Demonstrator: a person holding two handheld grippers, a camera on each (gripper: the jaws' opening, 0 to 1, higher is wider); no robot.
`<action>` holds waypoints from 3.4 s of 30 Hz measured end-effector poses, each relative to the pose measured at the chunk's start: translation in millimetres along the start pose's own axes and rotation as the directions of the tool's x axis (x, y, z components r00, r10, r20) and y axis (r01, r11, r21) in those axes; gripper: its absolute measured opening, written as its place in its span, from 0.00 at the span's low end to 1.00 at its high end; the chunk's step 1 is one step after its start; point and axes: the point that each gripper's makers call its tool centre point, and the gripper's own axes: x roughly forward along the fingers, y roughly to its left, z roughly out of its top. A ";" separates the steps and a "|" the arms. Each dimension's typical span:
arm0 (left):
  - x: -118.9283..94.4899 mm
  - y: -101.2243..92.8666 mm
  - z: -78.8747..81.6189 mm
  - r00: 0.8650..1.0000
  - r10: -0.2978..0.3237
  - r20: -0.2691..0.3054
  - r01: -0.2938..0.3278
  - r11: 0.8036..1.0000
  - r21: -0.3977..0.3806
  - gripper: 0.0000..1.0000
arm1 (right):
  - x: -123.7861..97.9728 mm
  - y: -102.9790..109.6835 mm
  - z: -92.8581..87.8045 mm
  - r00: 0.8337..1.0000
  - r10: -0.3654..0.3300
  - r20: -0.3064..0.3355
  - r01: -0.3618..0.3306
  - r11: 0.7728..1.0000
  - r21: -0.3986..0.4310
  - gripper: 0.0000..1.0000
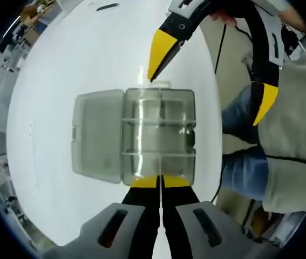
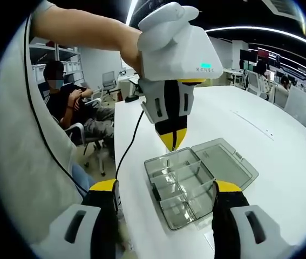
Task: Insert the divider into the dual guide fixture by aligning both edges with the guide slots and pushing it downward to the bottom, including one-sided entry, uneven engagement, binding, and posture correction.
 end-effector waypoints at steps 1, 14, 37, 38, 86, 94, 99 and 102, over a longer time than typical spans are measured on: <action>0.2 -0.2 0.5 1.000 -0.002 -0.001 0.002 1.000 -0.004 0.00 | 0.0 -0.3 0.4 1.000 -0.001 0.001 0.001 1.000 0.000 0.68; 0.1 0.1 2.9 1.000 -0.008 -0.007 0.008 0.999 -0.036 0.00 | 0.5 -1.1 2.1 1.000 0.006 0.001 -0.006 1.000 -0.005 0.67; 9.5 0.8 -1.4 1.000 -0.023 0.003 0.024 0.999 -0.048 0.00 | 1.3 -3.9 0.1 1.000 0.008 -0.003 -0.008 1.000 0.002 0.67; 10.1 1.3 -1.2 1.000 -0.022 0.004 0.022 0.999 -0.042 0.00 | 1.5 -4.0 -0.4 1.000 0.008 -0.005 -0.008 1.000 0.001 0.67; 37.5 1.0 -11.8 0.999 -0.029 -0.025 0.029 1.000 -0.010 0.00 | -2.2 -6.0 -7.5 1.000 0.014 -0.021 -0.014 1.000 0.012 0.67; 42.0 0.9 -13.2 0.999 -0.031 -0.025 0.031 0.999 -0.018 0.00 | -4.1 -6.3 -8.7 1.000 0.013 -0.025 -0.013 1.000 0.012 0.67; 43.8 0.5 -13.5 0.999 -0.029 -0.025 0.028 0.999 -0.024 0.00 | -5.1 -7.0 -8.8 1.000 0.012 -0.026 -0.011 1.000 0.014 0.67; 45.0 0.7 -13.8 0.999 -0.025 -0.024 0.025 0.999 -0.032 0.00 | -5.1 -7.3 -8.8 1.000 0.011 -0.025 -0.010 1.000 0.014 0.67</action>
